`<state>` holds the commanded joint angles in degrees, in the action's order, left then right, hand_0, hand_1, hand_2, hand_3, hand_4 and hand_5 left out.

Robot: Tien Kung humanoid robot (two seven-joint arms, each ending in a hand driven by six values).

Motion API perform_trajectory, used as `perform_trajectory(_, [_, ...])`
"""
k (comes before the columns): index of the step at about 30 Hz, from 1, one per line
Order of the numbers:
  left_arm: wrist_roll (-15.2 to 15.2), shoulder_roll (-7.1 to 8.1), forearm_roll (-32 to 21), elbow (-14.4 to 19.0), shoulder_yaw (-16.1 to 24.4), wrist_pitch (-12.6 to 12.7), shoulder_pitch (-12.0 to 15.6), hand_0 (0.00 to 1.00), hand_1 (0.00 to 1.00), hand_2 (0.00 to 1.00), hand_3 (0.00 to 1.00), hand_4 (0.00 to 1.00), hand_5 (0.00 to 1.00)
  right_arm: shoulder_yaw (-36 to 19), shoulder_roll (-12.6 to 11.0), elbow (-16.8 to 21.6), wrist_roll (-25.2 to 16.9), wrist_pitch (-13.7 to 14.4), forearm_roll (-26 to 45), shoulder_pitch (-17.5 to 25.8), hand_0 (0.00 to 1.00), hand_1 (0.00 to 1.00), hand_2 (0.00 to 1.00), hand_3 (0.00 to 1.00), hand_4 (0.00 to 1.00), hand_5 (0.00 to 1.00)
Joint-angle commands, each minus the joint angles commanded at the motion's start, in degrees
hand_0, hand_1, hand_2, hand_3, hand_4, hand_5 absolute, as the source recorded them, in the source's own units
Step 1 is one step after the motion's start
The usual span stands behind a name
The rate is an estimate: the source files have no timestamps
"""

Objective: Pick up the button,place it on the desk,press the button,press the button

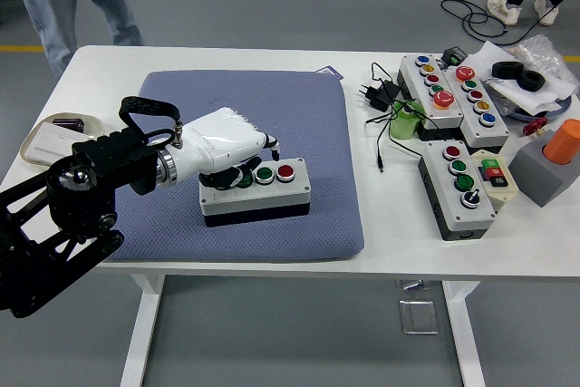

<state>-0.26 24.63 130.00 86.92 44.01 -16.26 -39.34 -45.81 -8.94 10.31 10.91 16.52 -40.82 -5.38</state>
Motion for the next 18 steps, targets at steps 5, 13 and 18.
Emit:
perform_trajectory(5, [0.19,0.02,0.00,-1.31,-1.50,0.32,-0.39,0.058,0.002,0.035,0.667,0.190,0.002,-0.05,-0.05,0.00,0.06,-0.07,-0.28,-0.10,0.627,0.477,0.539,0.582,0.279,0.022])
perform_trajectory(13, [0.49,-0.07,0.00,-3.49,-3.15,1.19,-0.72,0.055,0.002,0.035,0.666,0.200,0.002,-0.17,-0.08,0.00,0.10,-0.04,-0.40,-0.13,0.627,0.477,0.539,0.582,0.279,0.022])
perform_trajectory(18, [0.55,-0.16,0.00,-4.33,-3.16,1.38,-0.84,0.053,0.002,0.032,0.665,0.216,0.002,-0.20,-0.11,0.00,0.12,-0.08,-0.53,-0.13,0.627,0.477,0.539,0.582,0.279,0.022])
